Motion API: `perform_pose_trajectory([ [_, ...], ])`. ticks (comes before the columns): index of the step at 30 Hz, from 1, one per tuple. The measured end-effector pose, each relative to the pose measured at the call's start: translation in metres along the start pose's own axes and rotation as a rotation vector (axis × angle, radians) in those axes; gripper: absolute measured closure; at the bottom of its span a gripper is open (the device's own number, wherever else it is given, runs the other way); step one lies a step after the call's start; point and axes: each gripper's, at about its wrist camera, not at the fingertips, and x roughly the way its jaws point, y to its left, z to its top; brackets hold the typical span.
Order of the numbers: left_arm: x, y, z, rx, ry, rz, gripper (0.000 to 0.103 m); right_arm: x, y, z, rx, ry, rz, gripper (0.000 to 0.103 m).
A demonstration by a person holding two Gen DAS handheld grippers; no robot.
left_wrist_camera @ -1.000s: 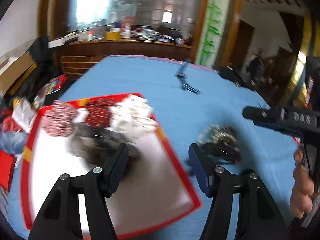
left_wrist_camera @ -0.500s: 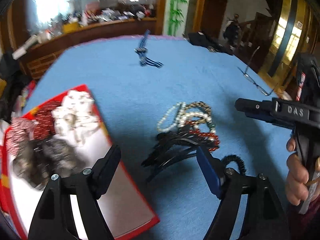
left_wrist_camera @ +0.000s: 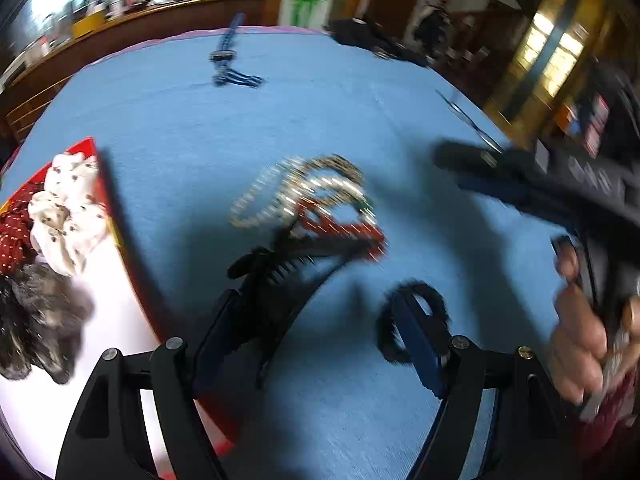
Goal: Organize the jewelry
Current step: 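Grasp the black claw clips with left gripper while right gripper grasps the black beaded hair tie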
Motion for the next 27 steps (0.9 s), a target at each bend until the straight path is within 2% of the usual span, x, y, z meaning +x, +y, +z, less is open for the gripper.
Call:
perform_pose_trajectory([
  [4,0.001,-0.01,-0.002,0.048,-0.002,0.048,0.027,-0.002,0.0,0.0,-0.003,-0.005,0.003,0.045],
  [6,0.005,-0.008,0.001,0.044,-0.001,0.09,0.027,-0.003,0.001,-0.001,-0.007,-0.007,0.003,0.045],
  [10,0.016,0.0,0.003,0.01,0.009,0.103,0.028,-0.003,0.001,-0.001,-0.007,-0.006,0.004,0.045],
  [14,0.015,0.003,-0.003,-0.024,-0.017,0.119,0.058,-0.003,0.002,-0.002,-0.011,0.0,0.003,0.045],
  [16,0.01,0.004,-0.006,-0.038,-0.05,0.107,0.067,-0.004,0.003,-0.002,-0.013,-0.002,0.005,0.044],
  [19,0.007,0.007,-0.013,-0.066,-0.103,0.082,0.068,-0.004,0.005,-0.003,-0.024,-0.004,0.001,0.044],
  [22,-0.001,0.003,-0.012,-0.044,-0.143,0.088,0.069,0.0,0.008,-0.007,-0.047,-0.002,-0.029,0.045],
  [27,-0.024,0.008,-0.013,-0.054,-0.225,0.045,0.068,0.004,0.004,-0.024,-0.069,0.052,-0.019,0.045],
])
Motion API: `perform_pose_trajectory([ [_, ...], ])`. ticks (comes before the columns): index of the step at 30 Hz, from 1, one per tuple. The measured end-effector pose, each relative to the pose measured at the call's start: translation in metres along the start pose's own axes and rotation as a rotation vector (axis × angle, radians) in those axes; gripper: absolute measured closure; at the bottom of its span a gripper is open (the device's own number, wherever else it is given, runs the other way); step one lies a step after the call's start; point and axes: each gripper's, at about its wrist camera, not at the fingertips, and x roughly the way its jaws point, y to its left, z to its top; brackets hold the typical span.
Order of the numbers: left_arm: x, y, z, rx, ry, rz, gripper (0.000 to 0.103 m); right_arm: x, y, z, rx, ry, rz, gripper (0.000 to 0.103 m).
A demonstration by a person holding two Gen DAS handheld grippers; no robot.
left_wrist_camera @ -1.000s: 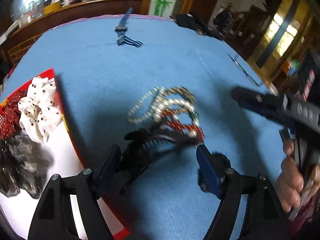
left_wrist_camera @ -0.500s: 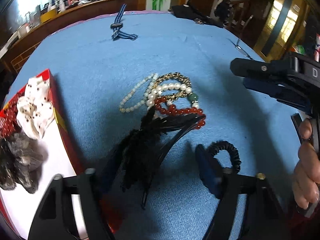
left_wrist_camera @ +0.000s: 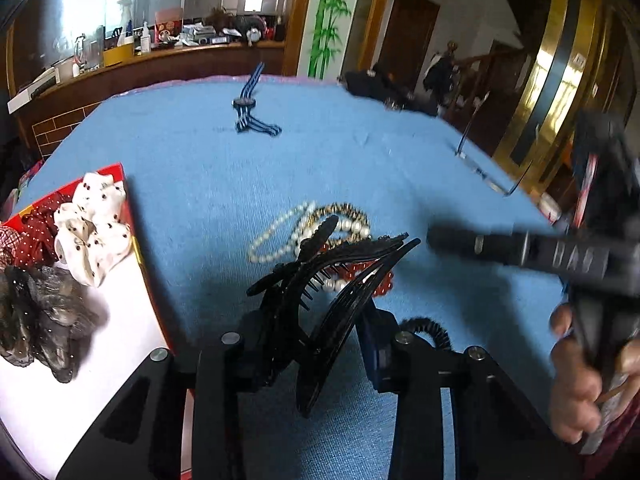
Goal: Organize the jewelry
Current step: 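Grasp the black claw clips with left gripper while right gripper grasps the black beaded hair tie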
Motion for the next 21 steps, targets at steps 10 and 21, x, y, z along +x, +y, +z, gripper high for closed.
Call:
perform_pose_trajectory([
  [10,-0.013,0.012,0.005,-0.033,-0.051,0.003,0.068,0.005,0.036,-0.049,-0.204,0.112,0.025,0.03],
  [21,-0.01,0.014,0.006,-0.049,-0.043,0.007,0.069,0.021,0.068,-0.072,-0.471,0.112,-0.159,0.031],
])
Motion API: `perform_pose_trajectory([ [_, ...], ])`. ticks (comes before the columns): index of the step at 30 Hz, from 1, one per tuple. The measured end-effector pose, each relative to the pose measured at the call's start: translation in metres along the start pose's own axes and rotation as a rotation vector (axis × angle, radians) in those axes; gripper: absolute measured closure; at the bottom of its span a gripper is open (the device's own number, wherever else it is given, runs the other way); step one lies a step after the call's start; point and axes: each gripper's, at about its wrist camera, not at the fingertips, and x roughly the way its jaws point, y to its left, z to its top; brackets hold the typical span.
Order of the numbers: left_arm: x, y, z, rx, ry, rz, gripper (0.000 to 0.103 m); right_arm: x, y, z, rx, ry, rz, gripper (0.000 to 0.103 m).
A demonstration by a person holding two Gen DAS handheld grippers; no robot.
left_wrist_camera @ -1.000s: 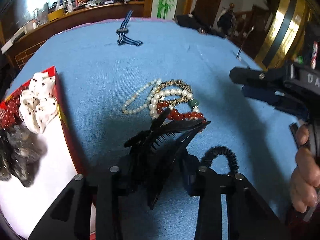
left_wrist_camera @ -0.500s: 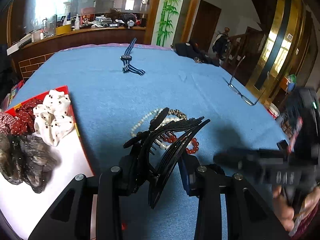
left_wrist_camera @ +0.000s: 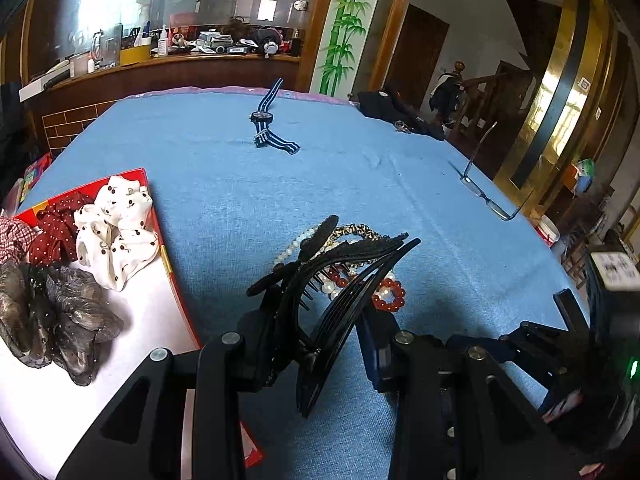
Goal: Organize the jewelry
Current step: 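Grasp the black claw clips with left gripper while right gripper grasps the black beaded hair tie, then carry the clips and hair tie over the red-rimmed tray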
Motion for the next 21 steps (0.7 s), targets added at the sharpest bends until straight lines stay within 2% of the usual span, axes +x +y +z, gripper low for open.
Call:
perform_pose_trajectory([
  [2,0.001,0.0,0.0,0.0,0.004,0.0,0.069,0.0,0.004,-0.001,-0.036,-0.009,-0.041,0.04],
  [3,0.001,0.0,0.0,0.001,0.004,0.0,0.069,0.0,0.003,0.0,-0.036,-0.011,-0.032,0.044],
  [5,0.002,-0.001,0.0,0.002,0.004,0.002,0.069,-0.001,-0.001,0.001,-0.027,-0.019,-0.035,0.069],
  [6,0.002,-0.001,0.0,0.002,0.005,0.001,0.068,-0.001,-0.003,0.002,-0.018,-0.023,-0.04,0.075],
  [7,0.002,-0.001,0.0,0.002,0.005,0.001,0.068,-0.001,-0.005,0.002,-0.01,-0.024,-0.044,0.086],
  [12,0.002,-0.001,0.0,0.005,0.003,0.004,0.069,-0.006,-0.011,0.001,0.035,-0.042,-0.028,0.09],
  [17,0.003,-0.002,-0.001,0.009,0.004,0.005,0.069,-0.02,-0.021,0.003,0.104,-0.119,0.005,0.09],
  [21,0.004,-0.003,-0.001,0.015,0.005,0.007,0.068,-0.026,-0.026,0.004,0.149,-0.147,0.0,0.09],
])
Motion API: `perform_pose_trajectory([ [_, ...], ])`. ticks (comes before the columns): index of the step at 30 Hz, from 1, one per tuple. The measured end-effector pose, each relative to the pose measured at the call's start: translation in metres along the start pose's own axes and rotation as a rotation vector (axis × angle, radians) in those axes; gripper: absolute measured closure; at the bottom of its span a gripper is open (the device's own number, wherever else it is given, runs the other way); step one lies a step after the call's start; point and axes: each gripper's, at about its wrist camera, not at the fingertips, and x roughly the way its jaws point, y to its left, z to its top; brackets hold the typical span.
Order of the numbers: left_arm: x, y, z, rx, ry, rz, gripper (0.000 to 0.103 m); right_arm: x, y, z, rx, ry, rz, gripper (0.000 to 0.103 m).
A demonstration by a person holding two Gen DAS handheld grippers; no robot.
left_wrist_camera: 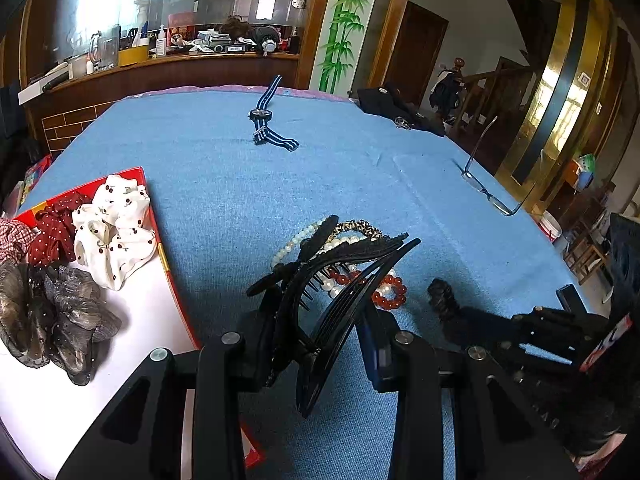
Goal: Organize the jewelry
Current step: 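Carry the clips and hair tie over the red-rimmed tray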
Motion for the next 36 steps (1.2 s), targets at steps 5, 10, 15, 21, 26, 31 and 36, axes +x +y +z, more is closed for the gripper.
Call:
perform_pose_trajectory([
  [5,0.001,-0.003,-0.001,0.011,-0.002,0.0,0.069,-0.001,0.0,0.001,0.012,-0.004,-0.005,0.09],
  [10,-0.005,-0.003,0.0,0.002,-0.022,-0.001,0.068,-0.002,-0.004,0.002,0.031,-0.013,-0.009,0.09],
  [15,-0.031,0.0,0.0,-0.023,-0.067,-0.002,0.068,-0.004,-0.004,0.002,0.045,-0.019,0.005,0.09],
  [21,-0.08,0.027,-0.002,-0.085,-0.108,0.022,0.068,-0.017,0.021,0.006,0.026,-0.041,0.06,0.09],
  [26,-0.13,0.071,-0.008,-0.165,-0.161,0.09,0.068,-0.034,0.077,0.013,-0.068,-0.051,0.133,0.089],
  [31,-0.163,0.123,-0.025,-0.24,-0.172,0.214,0.068,-0.044,0.138,0.026,-0.172,-0.032,0.23,0.089],
  [36,-0.173,0.179,-0.047,-0.344,-0.134,0.316,0.068,-0.034,0.208,0.031,-0.282,0.021,0.3,0.089],
])
